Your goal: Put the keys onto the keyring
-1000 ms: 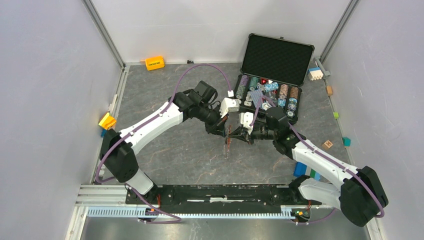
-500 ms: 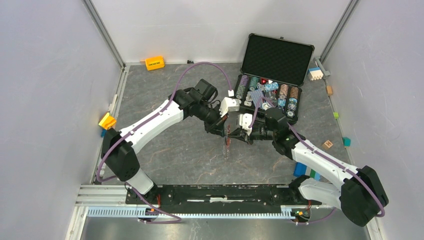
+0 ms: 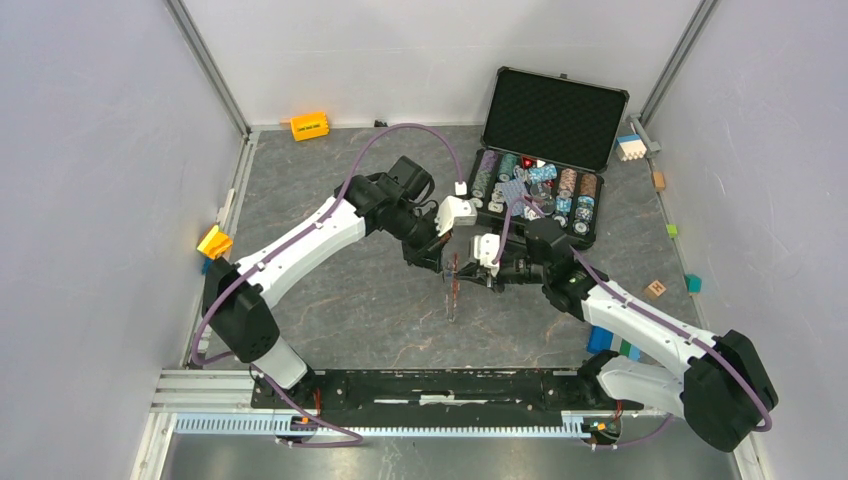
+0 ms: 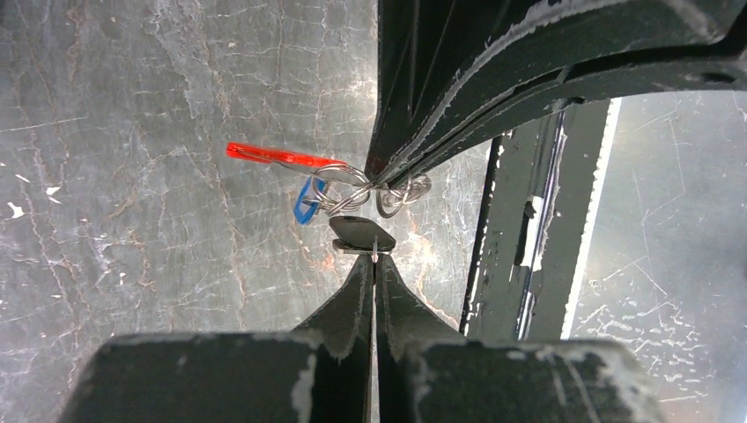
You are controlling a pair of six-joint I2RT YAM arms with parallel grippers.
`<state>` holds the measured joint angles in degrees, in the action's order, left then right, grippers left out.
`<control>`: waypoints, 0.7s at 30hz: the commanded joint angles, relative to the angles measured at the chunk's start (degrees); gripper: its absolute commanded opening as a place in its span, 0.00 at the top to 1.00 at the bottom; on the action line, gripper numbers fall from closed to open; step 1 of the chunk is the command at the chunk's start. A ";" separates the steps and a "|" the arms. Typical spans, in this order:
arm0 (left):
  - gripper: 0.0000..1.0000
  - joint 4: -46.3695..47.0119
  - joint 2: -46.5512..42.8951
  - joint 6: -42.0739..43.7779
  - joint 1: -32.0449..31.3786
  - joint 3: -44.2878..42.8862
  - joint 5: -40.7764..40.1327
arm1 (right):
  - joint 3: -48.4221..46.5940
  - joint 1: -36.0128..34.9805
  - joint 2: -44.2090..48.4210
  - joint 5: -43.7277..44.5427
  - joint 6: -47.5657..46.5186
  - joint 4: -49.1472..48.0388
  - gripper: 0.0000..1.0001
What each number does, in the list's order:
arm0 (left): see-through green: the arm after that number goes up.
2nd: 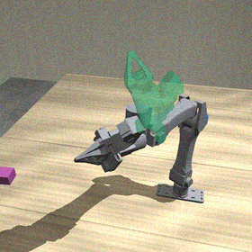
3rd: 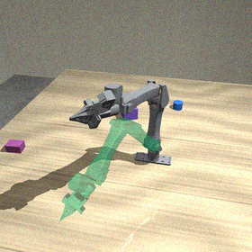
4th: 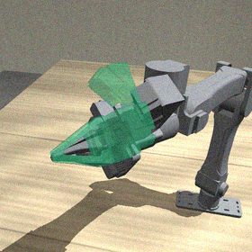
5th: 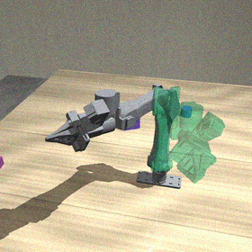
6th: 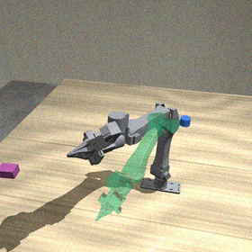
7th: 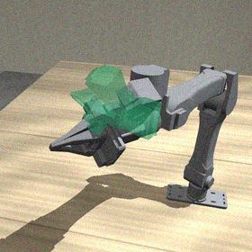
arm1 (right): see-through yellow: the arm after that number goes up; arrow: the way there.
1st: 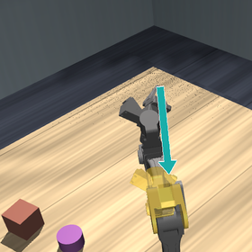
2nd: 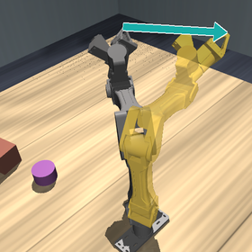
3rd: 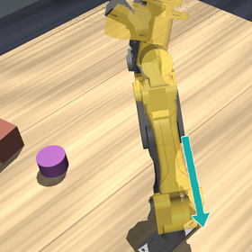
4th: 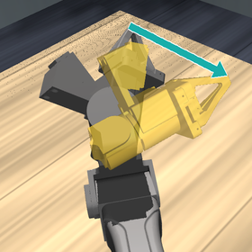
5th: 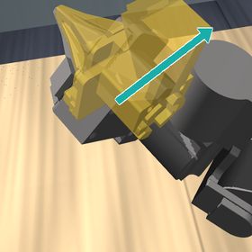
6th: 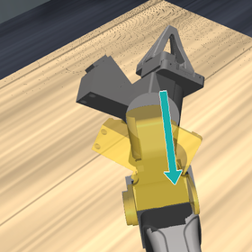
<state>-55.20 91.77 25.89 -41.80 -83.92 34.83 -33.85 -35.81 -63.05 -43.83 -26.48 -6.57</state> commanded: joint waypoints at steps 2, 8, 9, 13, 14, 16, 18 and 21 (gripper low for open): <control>0.98 -0.70 0.37 1.80 -0.07 -3.51 0.66 | -1.31 -0.61 0.20 0.68 -1.38 -0.81 1.00; 0.98 -2.15 0.71 3.52 -1.00 -3.31 1.21 | -1.40 -0.63 0.29 0.85 -1.21 -0.81 1.00; 0.98 -2.61 0.69 3.85 -1.00 -3.46 1.08 | -1.46 -0.69 0.29 1.06 -1.21 -0.81 1.00; 0.98 -3.07 -0.22 4.51 -1.16 -2.90 0.59 | -1.49 -0.62 0.09 1.56 -0.73 -0.97 1.00; 0.98 -3.12 -0.27 4.47 -1.35 -2.84 0.60 | -1.49 -0.62 0.11 1.63 -0.61 -1.03 1.00; 0.98 -3.12 -0.20 4.20 -1.77 -2.84 0.90 | -1.53 -0.69 0.07 1.82 -0.18 -1.30 1.00; 0.98 -2.72 0.53 3.45 -2.35 -2.92 1.68 | -1.40 -0.67 0.20 1.66 0.31 -1.63 1.00; 0.98 -1.30 1.45 1.92 -2.80 -2.98 2.67 | -1.35 -0.72 0.22 1.55 0.62 -1.78 1.00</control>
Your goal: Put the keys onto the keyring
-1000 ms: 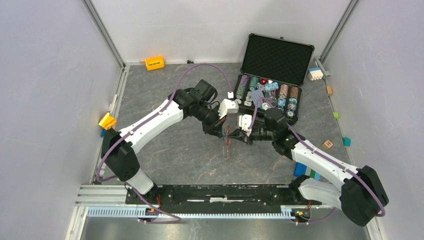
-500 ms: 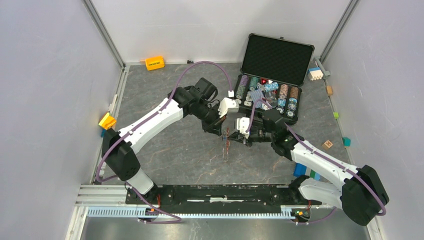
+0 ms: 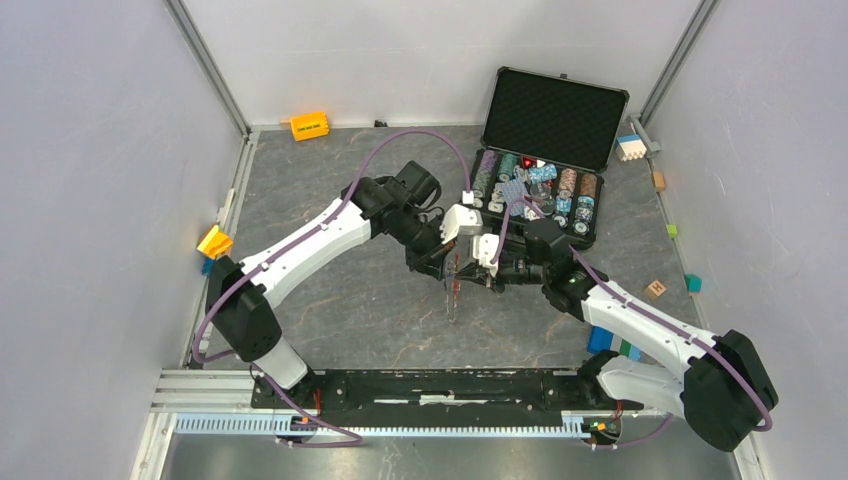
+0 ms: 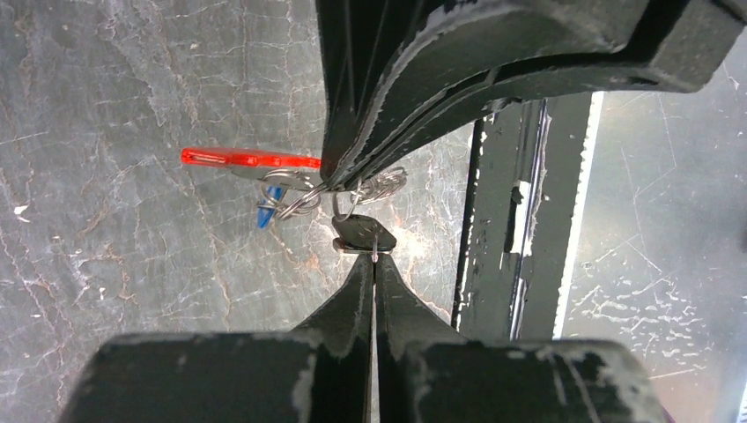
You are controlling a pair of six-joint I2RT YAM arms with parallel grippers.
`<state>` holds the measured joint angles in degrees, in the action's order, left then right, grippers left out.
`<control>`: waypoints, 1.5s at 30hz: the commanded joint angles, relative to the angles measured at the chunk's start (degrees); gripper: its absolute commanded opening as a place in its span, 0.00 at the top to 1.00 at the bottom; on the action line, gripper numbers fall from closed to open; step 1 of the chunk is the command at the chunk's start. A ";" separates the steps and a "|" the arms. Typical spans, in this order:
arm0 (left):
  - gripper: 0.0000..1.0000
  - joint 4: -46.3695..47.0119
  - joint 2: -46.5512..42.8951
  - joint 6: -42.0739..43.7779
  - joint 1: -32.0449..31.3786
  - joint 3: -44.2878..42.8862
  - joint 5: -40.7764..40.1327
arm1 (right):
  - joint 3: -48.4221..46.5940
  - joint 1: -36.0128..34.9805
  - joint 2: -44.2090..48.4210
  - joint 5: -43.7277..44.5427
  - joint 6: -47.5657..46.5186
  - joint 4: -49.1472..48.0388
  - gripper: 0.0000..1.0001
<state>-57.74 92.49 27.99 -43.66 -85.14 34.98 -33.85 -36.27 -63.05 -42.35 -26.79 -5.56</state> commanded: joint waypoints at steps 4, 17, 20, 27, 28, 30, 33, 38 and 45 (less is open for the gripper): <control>0.98 2.62 1.20 -1.34 -1.08 -2.07 2.65 | -1.31 -0.25 0.35 -0.28 1.12 -2.79 1.00; 0.98 2.58 3.14 -1.84 -1.25 -3.70 2.34 | -1.40 -0.28 0.16 -0.55 1.12 -2.69 1.00; 0.98 2.65 3.10 -1.65 -1.25 -3.97 1.78 | -1.40 -0.28 0.12 -0.71 1.09 -2.70 1.00; 0.98 2.63 3.53 -1.62 -1.23 -3.98 0.45 | -1.32 -0.25 0.28 -0.89 1.03 -2.63 1.00; 0.98 2.63 3.70 -1.68 -1.25 -3.89 0.29 | -1.34 -0.29 0.38 -0.89 1.03 -2.62 1.00; 0.98 2.63 3.76 -1.49 -1.23 -3.63 -0.23 | -1.34 -0.29 0.46 -0.90 0.95 -2.61 1.00; 0.98 2.63 3.75 -1.46 -1.16 -3.54 -1.00 | -1.31 -0.29 0.46 -0.89 0.88 -2.61 1.00; 0.98 2.72 3.86 -1.57 -1.07 -3.93 -1.47 | -1.31 -0.29 0.38 -1.20 0.73 -2.61 1.00; 0.98 2.71 3.91 -1.41 -0.90 -4.24 -0.74 | -1.32 -0.21 0.46 -1.51 0.59 -2.48 1.00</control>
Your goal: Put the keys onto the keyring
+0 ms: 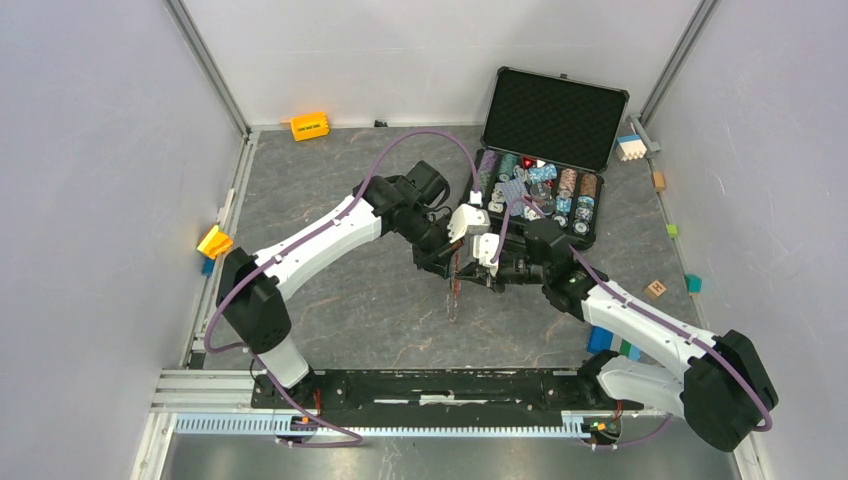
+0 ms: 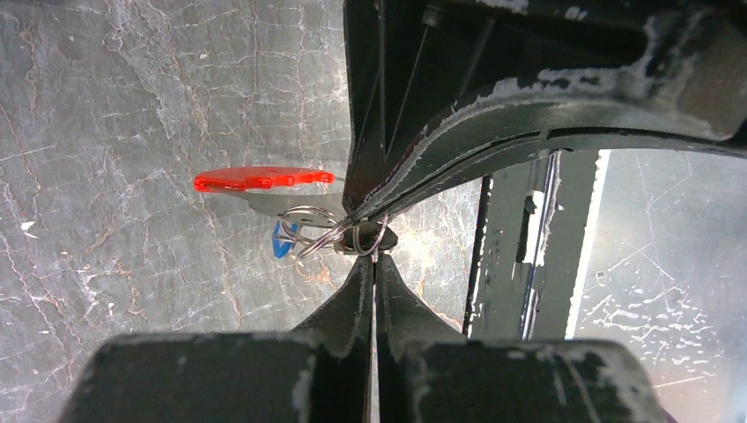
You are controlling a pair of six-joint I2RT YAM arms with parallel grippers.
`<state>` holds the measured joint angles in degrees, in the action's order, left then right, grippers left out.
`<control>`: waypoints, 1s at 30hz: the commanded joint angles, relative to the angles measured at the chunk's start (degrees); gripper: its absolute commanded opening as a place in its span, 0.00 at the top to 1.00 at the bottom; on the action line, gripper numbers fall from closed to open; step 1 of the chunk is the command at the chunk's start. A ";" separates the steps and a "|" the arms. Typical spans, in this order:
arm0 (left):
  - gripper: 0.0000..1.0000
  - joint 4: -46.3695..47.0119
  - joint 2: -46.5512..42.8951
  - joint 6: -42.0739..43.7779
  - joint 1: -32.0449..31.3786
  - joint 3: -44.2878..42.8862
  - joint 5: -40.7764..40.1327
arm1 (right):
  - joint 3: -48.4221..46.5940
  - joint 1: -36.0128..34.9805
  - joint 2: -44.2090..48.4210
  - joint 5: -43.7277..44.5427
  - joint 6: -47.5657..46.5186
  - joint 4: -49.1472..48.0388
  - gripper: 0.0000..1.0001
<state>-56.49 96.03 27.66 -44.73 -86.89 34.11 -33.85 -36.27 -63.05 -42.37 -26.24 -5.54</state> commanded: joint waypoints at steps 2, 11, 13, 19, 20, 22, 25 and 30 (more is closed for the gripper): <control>0.98 1.40 0.43 -1.05 0.17 -2.79 0.34 | -1.31 -0.25 0.45 -1.80 -0.04 -2.52 1.00; 0.98 0.98 0.35 0.37 0.17 -3.74 0.79 | -1.40 -0.29 0.46 -2.27 -0.22 -2.28 1.00; 0.98 0.29 1.03 0.56 0.19 -4.13 0.33 | -1.40 -0.28 0.55 -2.37 -0.22 -2.28 1.00; 0.98 0.33 1.63 0.38 0.22 -4.51 -0.87 | -1.40 -0.33 0.64 -2.78 -0.48 -2.12 1.00; 0.98 0.26 1.64 0.38 0.25 -4.54 -0.97 | -1.41 -0.36 0.66 -2.72 -0.48 -2.11 1.00; 0.98 -0.18 1.71 0.61 0.26 -4.51 -1.36 | -1.40 -0.31 0.68 -2.68 -0.48 -2.11 1.00; 0.98 -0.39 1.75 0.72 0.35 -4.35 -2.15 | -1.42 -0.37 0.81 -2.72 -0.48 -2.11 1.00; 0.98 -0.38 1.87 0.11 0.52 -4.76 -2.70 | -1.36 -0.37 0.69 -3.07 -0.57 -2.04 1.00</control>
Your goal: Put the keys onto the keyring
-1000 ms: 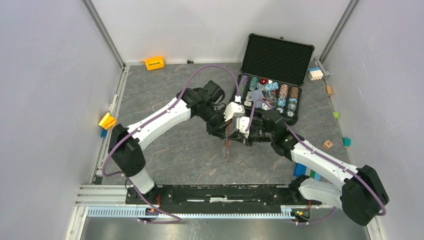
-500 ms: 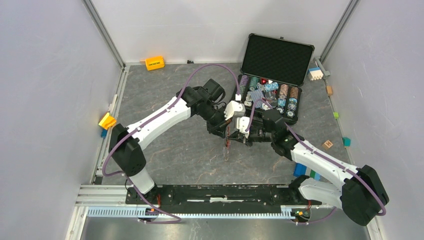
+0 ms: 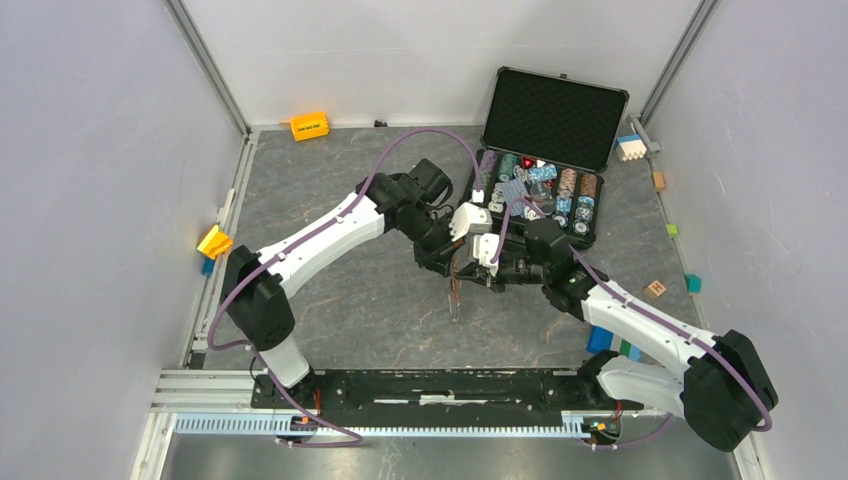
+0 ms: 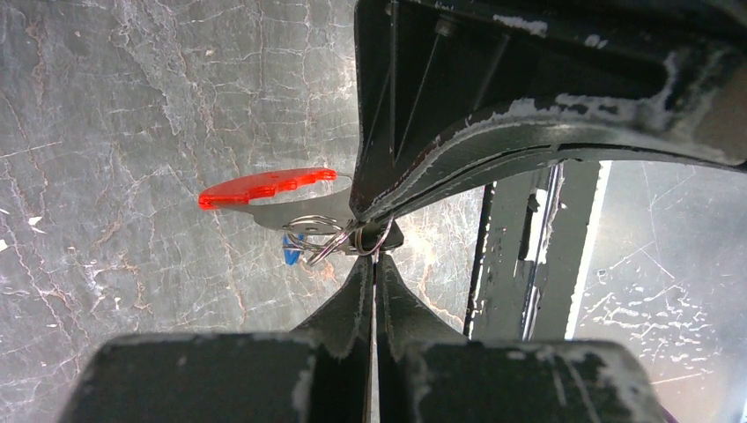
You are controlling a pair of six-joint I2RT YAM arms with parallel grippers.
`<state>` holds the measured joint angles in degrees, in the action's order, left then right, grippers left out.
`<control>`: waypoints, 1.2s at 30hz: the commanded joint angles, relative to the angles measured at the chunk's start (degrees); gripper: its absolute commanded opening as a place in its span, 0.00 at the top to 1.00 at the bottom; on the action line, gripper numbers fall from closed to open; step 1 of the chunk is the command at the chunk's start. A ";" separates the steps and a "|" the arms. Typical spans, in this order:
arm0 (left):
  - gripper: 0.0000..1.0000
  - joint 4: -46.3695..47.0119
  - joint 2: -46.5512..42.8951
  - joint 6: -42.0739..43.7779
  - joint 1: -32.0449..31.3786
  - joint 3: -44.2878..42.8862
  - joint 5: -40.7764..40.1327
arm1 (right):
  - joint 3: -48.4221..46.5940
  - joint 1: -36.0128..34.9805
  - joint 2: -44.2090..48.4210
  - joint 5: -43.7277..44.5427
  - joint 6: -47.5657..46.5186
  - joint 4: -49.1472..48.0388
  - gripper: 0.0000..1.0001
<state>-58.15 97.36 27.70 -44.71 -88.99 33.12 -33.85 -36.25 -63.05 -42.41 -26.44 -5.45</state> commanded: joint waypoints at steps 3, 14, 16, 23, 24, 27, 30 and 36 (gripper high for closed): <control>0.98 1.27 0.66 -0.18 0.74 -2.95 -2.01 | -1.40 -0.36 0.81 -3.23 -0.52 -2.15 1.00; 0.98 1.26 1.98 -1.17 1.25 -4.22 -2.42 | -1.44 -0.81 0.93 -4.27 -1.68 -1.42 1.00; 0.98 1.28 2.11 -1.33 1.21 -4.41 -2.19 | -1.56 -0.99 0.91 -4.20 -1.84 -1.23 1.00; 0.98 0.82 2.65 -0.64 1.16 -4.96 -1.34 | -1.81 -1.25 0.98 -3.99 -2.13 -0.79 1.00; 0.98 0.62 2.66 -0.39 1.20 -5.12 -1.03 | -1.75 -1.28 0.95 -4.01 -2.19 -0.79 1.00; 0.98 0.22 2.57 0.43 1.24 -5.24 -0.37 | -1.88 -1.37 0.80 -4.00 -2.26 -0.61 1.00; 0.98 -0.32 2.51 1.12 1.14 -5.57 0.20 | -2.06 -1.50 0.53 -3.95 -2.39 -0.35 1.00; 0.98 -0.31 2.31 1.18 1.11 -5.67 0.49 | -2.19 -1.63 0.38 -3.56 -2.57 -0.08 1.00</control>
<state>-61.19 99.74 27.68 -44.36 -91.98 33.47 -33.85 -36.73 -63.05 -42.44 -28.60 -4.86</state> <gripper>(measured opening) 0.035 0.010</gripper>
